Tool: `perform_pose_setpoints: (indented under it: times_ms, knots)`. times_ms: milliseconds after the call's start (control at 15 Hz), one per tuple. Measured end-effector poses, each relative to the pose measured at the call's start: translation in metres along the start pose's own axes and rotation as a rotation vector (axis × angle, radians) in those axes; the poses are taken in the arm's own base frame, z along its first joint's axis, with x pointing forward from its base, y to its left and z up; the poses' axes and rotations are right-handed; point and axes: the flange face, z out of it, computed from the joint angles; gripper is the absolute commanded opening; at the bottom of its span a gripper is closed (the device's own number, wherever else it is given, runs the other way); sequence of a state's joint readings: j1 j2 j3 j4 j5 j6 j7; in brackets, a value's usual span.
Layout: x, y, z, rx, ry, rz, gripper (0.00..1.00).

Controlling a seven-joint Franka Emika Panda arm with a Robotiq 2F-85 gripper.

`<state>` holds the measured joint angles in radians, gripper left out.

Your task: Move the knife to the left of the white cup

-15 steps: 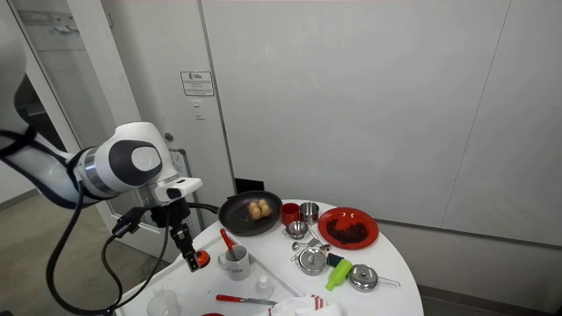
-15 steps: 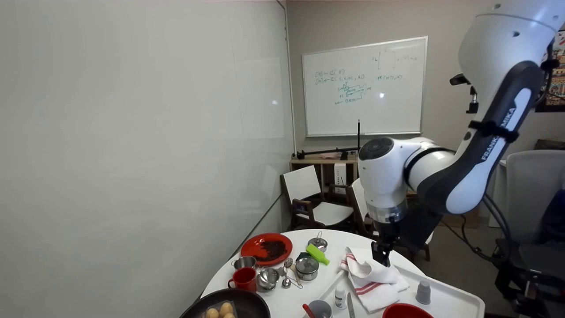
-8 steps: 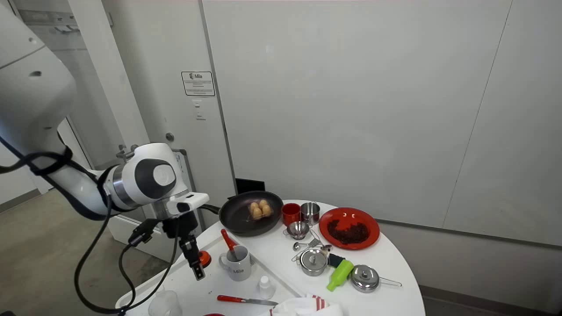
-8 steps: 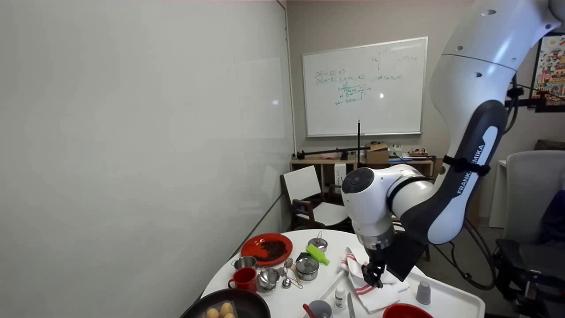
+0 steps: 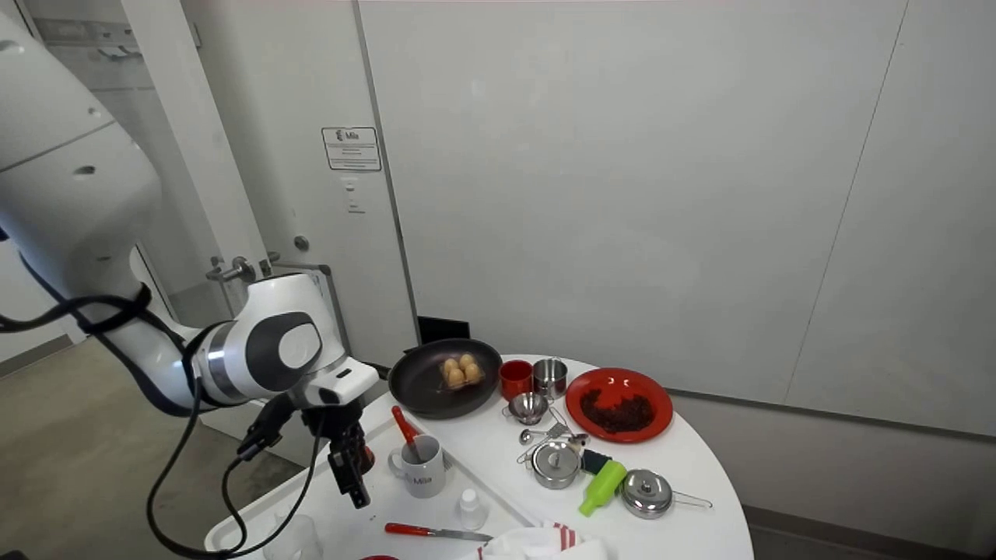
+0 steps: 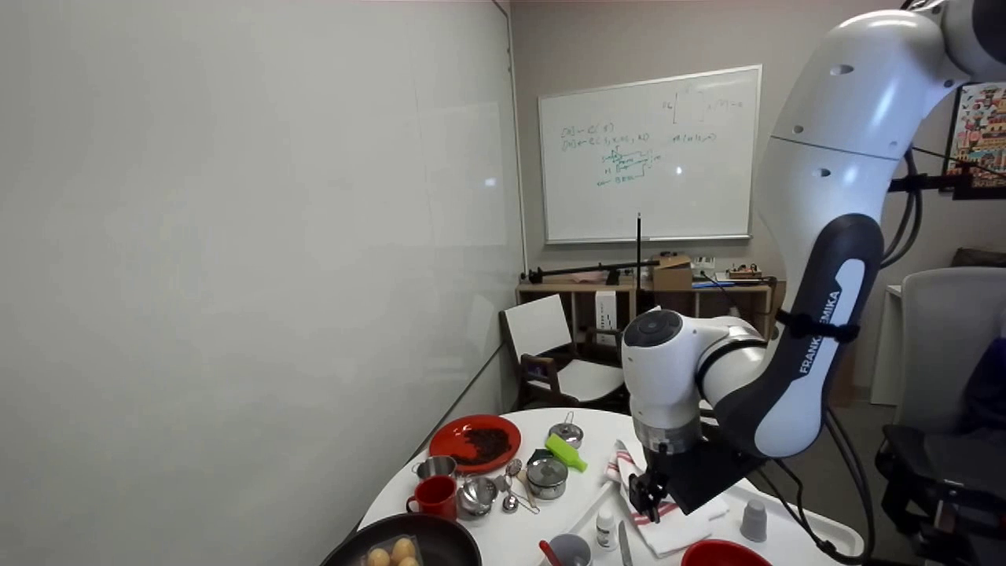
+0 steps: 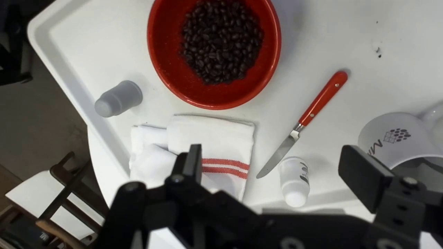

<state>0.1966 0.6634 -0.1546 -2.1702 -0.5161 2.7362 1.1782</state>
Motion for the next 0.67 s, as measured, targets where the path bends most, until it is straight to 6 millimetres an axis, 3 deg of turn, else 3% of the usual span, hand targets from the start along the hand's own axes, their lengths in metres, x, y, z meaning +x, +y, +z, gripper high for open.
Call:
perform_pose_setpoints:
  times_ms: [400, 667]
  knots:
    - [0.02, -0.002, 0.067, -0.045, 0.027, 0.192, 1.0]
    - [0.038, -0.018, 0.106, -0.075, 0.017, 0.285, 1.0]
